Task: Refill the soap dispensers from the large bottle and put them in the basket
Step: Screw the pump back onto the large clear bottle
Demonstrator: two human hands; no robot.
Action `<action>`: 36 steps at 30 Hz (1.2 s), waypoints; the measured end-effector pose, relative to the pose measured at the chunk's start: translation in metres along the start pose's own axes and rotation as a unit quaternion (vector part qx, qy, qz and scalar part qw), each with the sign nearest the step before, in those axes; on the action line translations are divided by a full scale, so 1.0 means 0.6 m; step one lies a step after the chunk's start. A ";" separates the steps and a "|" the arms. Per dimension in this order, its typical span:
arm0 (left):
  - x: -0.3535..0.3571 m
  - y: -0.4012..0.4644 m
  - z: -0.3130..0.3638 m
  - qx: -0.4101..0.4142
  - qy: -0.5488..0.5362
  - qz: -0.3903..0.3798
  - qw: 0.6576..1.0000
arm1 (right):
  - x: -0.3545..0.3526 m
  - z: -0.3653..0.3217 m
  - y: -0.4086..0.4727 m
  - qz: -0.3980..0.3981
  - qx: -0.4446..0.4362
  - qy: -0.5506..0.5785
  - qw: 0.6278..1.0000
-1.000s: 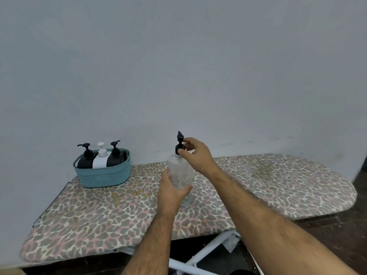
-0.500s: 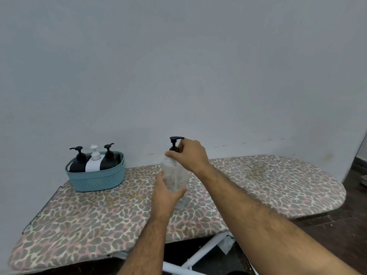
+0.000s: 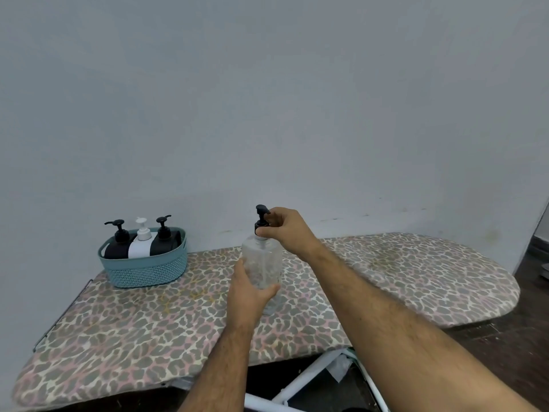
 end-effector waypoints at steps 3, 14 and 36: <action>0.002 0.000 -0.002 -0.004 0.001 0.000 1.000 | 0.007 -0.004 0.003 0.013 0.008 -0.044 0.999; 0.000 0.000 -0.002 -0.009 0.008 0.000 1.000 | -0.005 -0.016 -0.001 -0.070 -0.015 0.028 0.997; 0.004 0.002 -0.007 -0.010 0.035 -0.002 0.999 | -0.003 0.005 0.007 -0.019 -0.010 -0.002 1.000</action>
Point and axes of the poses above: each hand's wrist, its own y-axis towards the middle knuckle, its own x-axis out of the palm, z = x × y, the point moved 3 cm from there along y, towards the middle knuckle, and after that the axes turned 8 degrees about -y, right-handed, at the moved point
